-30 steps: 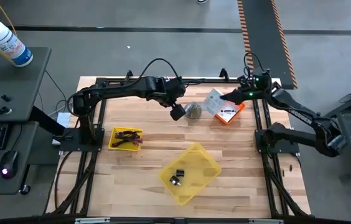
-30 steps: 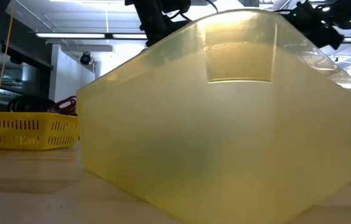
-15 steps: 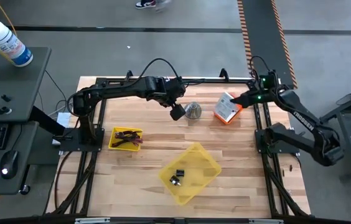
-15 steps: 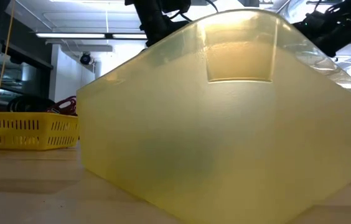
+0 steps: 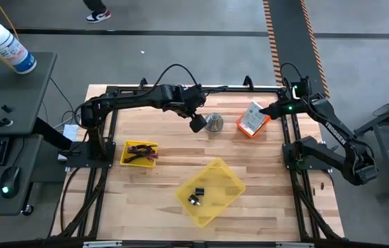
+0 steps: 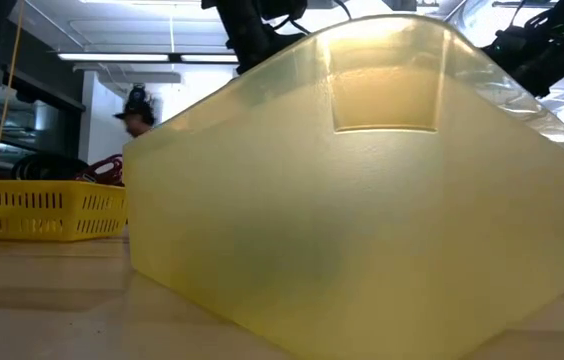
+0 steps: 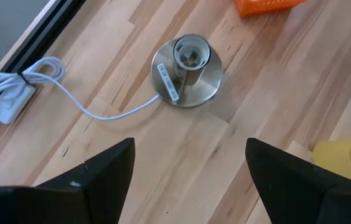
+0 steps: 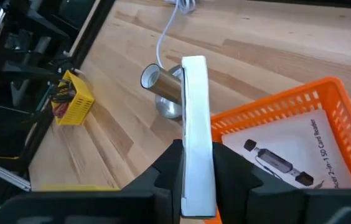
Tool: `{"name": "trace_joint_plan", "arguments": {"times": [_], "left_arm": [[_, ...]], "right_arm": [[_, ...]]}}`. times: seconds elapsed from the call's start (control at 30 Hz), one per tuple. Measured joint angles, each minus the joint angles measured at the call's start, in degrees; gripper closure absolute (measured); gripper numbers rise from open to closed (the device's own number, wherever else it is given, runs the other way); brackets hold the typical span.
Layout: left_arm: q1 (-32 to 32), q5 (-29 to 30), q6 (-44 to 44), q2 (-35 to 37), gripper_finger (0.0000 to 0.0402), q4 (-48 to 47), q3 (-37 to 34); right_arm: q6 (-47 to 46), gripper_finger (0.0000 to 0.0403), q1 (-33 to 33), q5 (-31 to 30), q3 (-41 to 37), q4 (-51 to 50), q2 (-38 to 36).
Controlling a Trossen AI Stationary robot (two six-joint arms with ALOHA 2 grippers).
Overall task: Pick and place items into bin
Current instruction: Put the white card reader box into the orange bin
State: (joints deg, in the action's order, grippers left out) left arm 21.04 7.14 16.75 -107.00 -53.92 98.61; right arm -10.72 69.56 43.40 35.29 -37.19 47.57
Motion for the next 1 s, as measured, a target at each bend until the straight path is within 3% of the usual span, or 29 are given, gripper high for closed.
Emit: {"name": "trace_joint_plan", "arguments": {"times": [0.2, 0.63, 1.0], "left_arm": [[0.00, 0.00, 0.00, 0.02, 0.0108, 1.00, 0.00], [0.00, 0.00, 0.11, 0.02, 0.0108, 1.22, 0.00], [0.00, 0.00, 0.22, 0.02, 0.0108, 1.59, 0.00]], "right_arm": [[0.76, 0.0347, 0.02, -1.87, -0.74, -0.20, 0.04], [0.66, 0.0284, 0.00, -2.83, -0.74, 0.14, 0.04], [0.41, 0.0278, 0.00, -3.00, -0.74, 0.08, 0.04]]}}
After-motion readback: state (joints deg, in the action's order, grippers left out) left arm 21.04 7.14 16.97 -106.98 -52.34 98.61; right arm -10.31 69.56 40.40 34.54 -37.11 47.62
